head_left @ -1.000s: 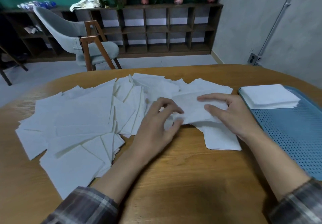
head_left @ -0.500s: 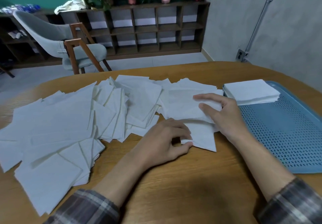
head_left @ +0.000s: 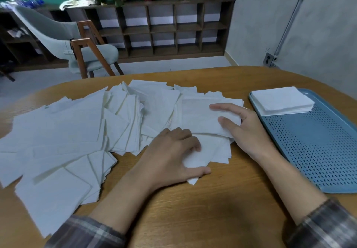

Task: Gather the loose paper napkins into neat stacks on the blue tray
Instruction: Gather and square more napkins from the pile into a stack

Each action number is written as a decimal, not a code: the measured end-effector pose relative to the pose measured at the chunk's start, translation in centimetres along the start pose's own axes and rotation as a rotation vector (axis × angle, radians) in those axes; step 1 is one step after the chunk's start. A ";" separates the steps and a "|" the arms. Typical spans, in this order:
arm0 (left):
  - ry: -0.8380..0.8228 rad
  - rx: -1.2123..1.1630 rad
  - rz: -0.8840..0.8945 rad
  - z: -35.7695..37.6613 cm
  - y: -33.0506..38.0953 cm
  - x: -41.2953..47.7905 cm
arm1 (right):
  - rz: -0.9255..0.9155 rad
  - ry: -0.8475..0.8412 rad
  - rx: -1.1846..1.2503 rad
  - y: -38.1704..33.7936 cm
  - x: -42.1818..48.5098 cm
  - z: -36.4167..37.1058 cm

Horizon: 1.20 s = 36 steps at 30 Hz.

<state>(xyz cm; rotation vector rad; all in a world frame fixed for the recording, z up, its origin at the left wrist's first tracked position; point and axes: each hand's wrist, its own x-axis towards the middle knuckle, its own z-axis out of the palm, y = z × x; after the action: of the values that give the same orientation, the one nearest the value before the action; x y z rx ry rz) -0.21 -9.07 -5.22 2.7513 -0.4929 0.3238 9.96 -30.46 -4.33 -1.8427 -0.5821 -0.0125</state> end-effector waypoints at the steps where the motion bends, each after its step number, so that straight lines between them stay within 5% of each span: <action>1: 0.002 -0.038 0.009 0.3 0.3 0.1 | -0.004 0.001 -0.003 0.0 0.0 0.0; 13: 0.010 -0.317 -0.124 -1.0 0.7 -0.2 | -0.009 0.010 0.015 -0.2 0.0 0.3; 19: 0.154 -0.646 -0.246 -3.0 0.7 -0.2 | -0.005 -0.022 0.037 -0.3 -0.1 0.4; 24: 0.274 -0.867 -0.320 -3.8 0.5 0.0 | 0.048 -0.128 0.279 -0.8 -0.3 0.4; 36: 0.446 -0.815 -0.476 -2.7 -0.4 0.6 | 0.140 -0.127 0.304 -2.0 -1.1 1.6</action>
<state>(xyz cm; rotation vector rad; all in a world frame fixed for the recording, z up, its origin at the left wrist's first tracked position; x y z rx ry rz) 0.10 -7.91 -2.71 1.8417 0.1404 0.4658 7.80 -28.95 -3.47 -1.5906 -0.5115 0.2744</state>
